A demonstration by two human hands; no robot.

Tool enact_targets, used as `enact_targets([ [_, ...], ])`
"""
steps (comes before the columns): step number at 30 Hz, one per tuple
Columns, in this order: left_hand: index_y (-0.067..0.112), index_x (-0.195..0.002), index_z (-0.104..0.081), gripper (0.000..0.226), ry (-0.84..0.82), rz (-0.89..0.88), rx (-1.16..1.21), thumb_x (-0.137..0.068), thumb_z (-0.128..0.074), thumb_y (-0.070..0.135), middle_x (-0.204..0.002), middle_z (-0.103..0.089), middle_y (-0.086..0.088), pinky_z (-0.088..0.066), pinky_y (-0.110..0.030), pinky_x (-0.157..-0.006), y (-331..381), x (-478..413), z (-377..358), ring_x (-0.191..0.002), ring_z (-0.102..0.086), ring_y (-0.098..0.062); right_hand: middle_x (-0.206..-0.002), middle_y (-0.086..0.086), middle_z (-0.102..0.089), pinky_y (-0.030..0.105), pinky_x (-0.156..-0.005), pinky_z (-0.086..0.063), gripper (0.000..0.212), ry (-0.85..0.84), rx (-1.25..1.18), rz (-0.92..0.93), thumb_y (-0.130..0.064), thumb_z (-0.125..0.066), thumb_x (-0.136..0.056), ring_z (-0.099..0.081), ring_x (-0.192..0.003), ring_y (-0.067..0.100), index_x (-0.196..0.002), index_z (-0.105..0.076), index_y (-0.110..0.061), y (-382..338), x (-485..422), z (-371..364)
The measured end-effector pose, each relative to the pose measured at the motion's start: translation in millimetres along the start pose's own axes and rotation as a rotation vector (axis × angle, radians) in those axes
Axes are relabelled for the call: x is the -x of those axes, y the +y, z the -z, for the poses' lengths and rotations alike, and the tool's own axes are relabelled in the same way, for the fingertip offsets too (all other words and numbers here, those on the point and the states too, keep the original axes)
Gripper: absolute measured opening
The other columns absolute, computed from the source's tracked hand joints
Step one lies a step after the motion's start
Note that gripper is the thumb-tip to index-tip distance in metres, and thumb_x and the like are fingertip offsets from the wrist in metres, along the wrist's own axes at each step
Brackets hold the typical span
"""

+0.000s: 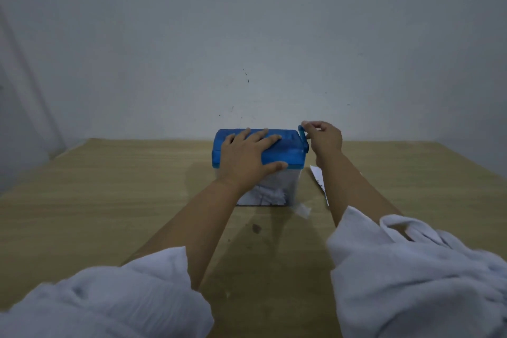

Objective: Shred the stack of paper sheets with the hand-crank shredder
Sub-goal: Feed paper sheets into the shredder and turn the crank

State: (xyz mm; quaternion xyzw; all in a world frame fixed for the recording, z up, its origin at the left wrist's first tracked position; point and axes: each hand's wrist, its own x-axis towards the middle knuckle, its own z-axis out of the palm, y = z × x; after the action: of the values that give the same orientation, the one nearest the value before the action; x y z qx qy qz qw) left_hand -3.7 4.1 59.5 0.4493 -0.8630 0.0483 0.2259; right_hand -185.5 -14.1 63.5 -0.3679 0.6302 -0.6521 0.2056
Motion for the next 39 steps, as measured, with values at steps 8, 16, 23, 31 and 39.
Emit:
enact_targets([
  [8,0.04,-0.145,-0.027,0.064,0.056,-0.041,-0.107,-0.087,-0.032,0.068,-0.152,-0.029,0.01,-0.014,-0.041,-0.115,-6,0,-7,-0.14,-0.025,-0.02,-0.067,-0.001,-0.053,0.029,-0.063,-0.038,0.016,-0.074,0.167,-0.13,-0.025,-0.061,-0.089,-0.046,-0.065,0.016,-0.085,-0.063,-0.009,58,34,12],
  [16,0.018,-0.147,-0.022,0.06,0.257,-0.101,-0.132,-0.099,-0.01,0.052,-0.152,-0.028,-0.011,-0.002,-0.044,-0.115,10,30,-41,-0.144,-0.012,-0.026,-0.085,-0.002,-0.061,0.023,-0.07,-0.035,0.024,-0.157,0.322,0.091,-0.03,-0.049,-0.096,-0.053,-0.08,0.012,-0.097,-0.067,-0.015,64,54,48],
  [23,0.023,-0.147,0.002,0.068,-0.111,-0.36,0.173,-0.089,-0.009,0.057,-0.147,0.019,0.015,0.025,-0.016,-0.101,69,58,-58,-0.131,0.03,0.003,-0.093,0.014,-0.064,0.024,-0.07,-0.032,0.02,0.108,0.573,0.212,-0.004,-0.057,-0.087,-0.058,-0.089,0.028,-0.103,-0.069,-0.004,86,34,95],
  [31,0.023,-0.152,-0.009,0.064,-0.376,-0.117,0.328,-0.098,-0.029,0.051,-0.159,0.0,0.005,-0.003,-0.03,-0.116,106,29,-106,-0.146,0.001,-0.009,-0.134,0.012,-0.04,0.038,-0.098,-0.032,0.055,0.038,0.925,-0.087,-0.039,-0.058,-0.088,-0.036,-0.123,0.031,-0.133,-0.044,-0.011,92,33,105],
  [39,0.029,-0.151,-0.014,0.064,-0.448,-0.125,0.228,-0.095,-0.024,0.06,-0.158,-0.005,0.008,0.001,-0.035,-0.116,107,27,-109,-0.146,-0.001,-0.009,-0.132,0.012,-0.041,0.038,-0.098,-0.029,0.058,0.054,0.978,-0.178,-0.049,-0.059,-0.084,-0.035,-0.123,0.03,-0.126,-0.048,-0.01,93,27,106],
])
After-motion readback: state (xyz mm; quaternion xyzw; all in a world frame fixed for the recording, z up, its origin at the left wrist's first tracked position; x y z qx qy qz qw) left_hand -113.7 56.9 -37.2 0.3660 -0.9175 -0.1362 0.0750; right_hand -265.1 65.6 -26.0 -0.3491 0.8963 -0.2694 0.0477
